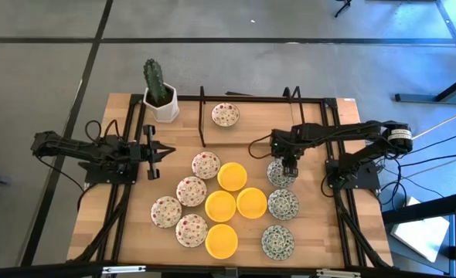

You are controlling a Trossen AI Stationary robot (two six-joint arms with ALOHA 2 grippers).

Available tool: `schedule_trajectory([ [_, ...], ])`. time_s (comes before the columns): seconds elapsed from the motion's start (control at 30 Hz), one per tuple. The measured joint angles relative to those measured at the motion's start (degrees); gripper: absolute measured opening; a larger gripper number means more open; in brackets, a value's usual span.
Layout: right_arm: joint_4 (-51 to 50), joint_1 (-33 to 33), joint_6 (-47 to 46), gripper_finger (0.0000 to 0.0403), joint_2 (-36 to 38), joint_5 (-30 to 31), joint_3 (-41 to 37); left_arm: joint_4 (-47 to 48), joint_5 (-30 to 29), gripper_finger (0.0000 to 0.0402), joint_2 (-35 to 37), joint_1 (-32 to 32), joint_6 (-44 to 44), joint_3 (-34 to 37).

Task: Pick & Place Mini bowls
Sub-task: Put the blue patterned bowl on the shelf

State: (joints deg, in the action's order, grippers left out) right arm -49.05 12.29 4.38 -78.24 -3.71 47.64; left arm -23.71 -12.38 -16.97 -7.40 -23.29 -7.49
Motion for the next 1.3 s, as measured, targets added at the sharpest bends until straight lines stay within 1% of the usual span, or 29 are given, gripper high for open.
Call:
schedule_trajectory([
  [0.13,0.1,0.0,-1.2,0.0122,0.0,-0.9,0.0,0.0,0.0,0.0006,0.0,0.0,0.0,0.0],
  [0.23,0.1,0.0,-2.1,0.0103,0.0,-0.9,0.0,0.0,-0.1,0.0007,0.0,0.0,0.0,0.0],
  [0.33,0.2,0.0,-2.9,0.0075,0.0,-0.9,0.0,0.0,-0.1,0.0005,0.0,0.0,0.0,0.0],
  [0.5,0.6,0.0,-2.9,0.0018,0.0,-1.2,0.0,0.0,-0.2,0.0001,0.0,0.0,0.0,0.0],
  [0.53,0.6,0.0,-2.8,0.0012,0.0,-1.3,0.1,0.0,-0.2,0.0002,0.0,0.0,0.0,0.0],
  [0.73,2.1,0.0,-3.7,0.0024,0.0,-1.0,0.0,0.0,-0.2,0.0007,0.0,0.0,0.0,0.0],
  [0.9,4.8,0.0,-3.2,0.0007,0.0,-1.8,0.0,0.0,-0.2,0.0002,0.0,0.0,0.0,0.0],
  [1.1,5.7,0.0,-2.4,0.0004,0.0,-3.3,0.0,0.0,-0.2,0.0006,0.0,0.0,0.0,0.0],
  [1.3,5.0,0.0,-2.6,0.0012,0.0,-3.7,0.0,0.0,-0.2,0.0004,0.0,0.0,0.0,0.0],
])
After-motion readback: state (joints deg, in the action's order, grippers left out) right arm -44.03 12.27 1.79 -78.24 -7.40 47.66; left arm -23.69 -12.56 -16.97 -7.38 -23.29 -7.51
